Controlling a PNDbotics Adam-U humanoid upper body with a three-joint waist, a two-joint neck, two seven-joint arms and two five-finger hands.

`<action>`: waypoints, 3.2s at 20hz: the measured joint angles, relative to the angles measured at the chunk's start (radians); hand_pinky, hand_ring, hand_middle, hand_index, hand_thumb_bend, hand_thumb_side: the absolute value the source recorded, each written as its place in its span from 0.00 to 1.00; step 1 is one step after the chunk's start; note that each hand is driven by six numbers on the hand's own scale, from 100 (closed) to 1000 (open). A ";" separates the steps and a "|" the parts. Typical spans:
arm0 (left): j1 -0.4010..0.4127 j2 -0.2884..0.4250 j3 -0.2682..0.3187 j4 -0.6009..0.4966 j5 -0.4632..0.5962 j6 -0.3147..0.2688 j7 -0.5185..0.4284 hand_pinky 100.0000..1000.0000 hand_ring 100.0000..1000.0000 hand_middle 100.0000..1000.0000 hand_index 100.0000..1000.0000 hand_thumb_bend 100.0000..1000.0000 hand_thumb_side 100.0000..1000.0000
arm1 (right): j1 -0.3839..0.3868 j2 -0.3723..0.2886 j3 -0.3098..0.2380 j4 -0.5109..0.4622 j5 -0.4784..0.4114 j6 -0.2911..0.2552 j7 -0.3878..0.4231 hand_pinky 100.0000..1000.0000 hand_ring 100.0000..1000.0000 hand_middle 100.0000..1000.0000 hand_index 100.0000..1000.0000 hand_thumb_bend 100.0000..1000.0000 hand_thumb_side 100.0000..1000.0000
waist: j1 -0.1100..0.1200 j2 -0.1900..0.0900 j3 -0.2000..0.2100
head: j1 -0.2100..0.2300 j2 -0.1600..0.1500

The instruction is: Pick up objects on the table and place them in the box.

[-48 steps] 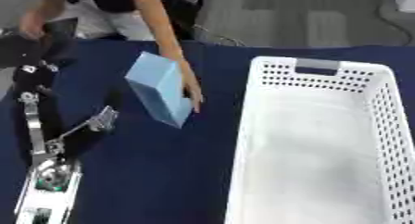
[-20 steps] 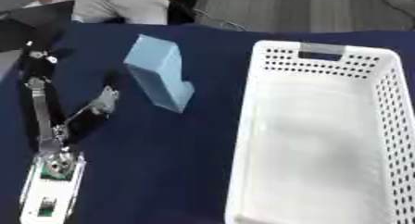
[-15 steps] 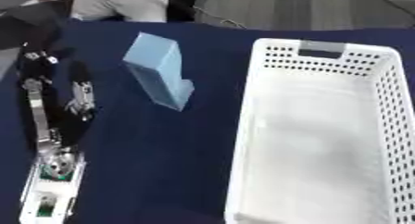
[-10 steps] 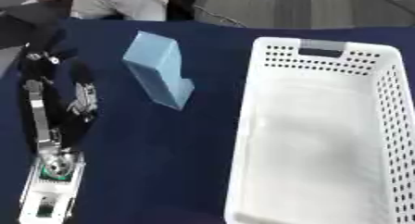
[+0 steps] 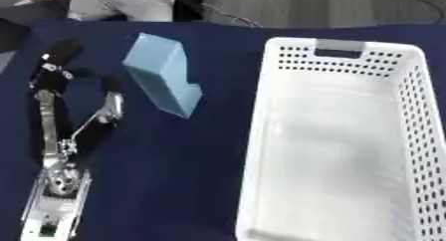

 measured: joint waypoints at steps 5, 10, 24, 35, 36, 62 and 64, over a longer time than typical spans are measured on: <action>-0.019 -0.014 -0.013 0.002 -0.063 0.114 -0.078 0.55 0.79 0.75 0.86 0.41 0.01 | 0.000 0.000 0.000 0.000 0.007 -0.002 -0.002 0.89 0.76 0.82 1.00 0.00 0.77 | 0.006 0.002 0.000 | -0.008 0.004; -0.027 -0.027 -0.021 -0.011 -0.114 0.161 -0.147 0.56 0.79 0.75 0.86 0.41 0.06 | 0.001 -0.001 0.000 0.000 0.011 -0.002 -0.002 0.89 0.76 0.82 1.00 0.00 0.77 | 0.009 0.002 0.000 | -0.016 0.004; -0.036 -0.047 -0.030 -0.022 -0.168 0.185 -0.221 0.61 0.82 0.80 0.92 0.40 0.20 | 0.005 -0.009 0.000 0.000 0.011 -0.002 -0.002 0.88 0.76 0.82 1.00 0.00 0.77 | 0.012 0.002 -0.001 | -0.016 0.004; -0.055 -0.063 -0.030 -0.031 -0.168 0.186 -0.232 0.64 0.82 0.81 0.92 0.41 0.31 | 0.005 -0.009 0.000 0.000 0.011 -0.003 -0.003 0.88 0.75 0.82 1.00 0.00 0.77 | 0.012 0.002 -0.001 | -0.016 0.004; -0.057 -0.067 -0.030 -0.034 -0.168 0.185 -0.232 0.64 0.82 0.81 0.92 0.43 0.30 | 0.005 -0.009 0.000 0.000 0.011 -0.003 -0.003 0.88 0.76 0.82 1.00 0.00 0.77 | 0.012 0.002 -0.001 | -0.016 0.004; -0.167 -0.024 -0.042 -0.072 -0.469 0.144 -0.182 0.70 0.82 0.81 0.91 0.67 0.15 | 0.007 -0.009 0.004 0.000 0.011 -0.003 -0.003 0.88 0.75 0.82 1.00 0.00 0.77 | 0.019 0.002 -0.010 | -0.016 0.004; -0.168 -0.024 -0.042 -0.072 -0.469 0.142 -0.183 0.70 0.82 0.81 0.91 0.66 0.16 | 0.007 -0.009 0.005 0.000 0.011 -0.003 -0.003 0.88 0.75 0.82 1.00 0.00 0.77 | 0.019 0.002 -0.010 | -0.016 0.004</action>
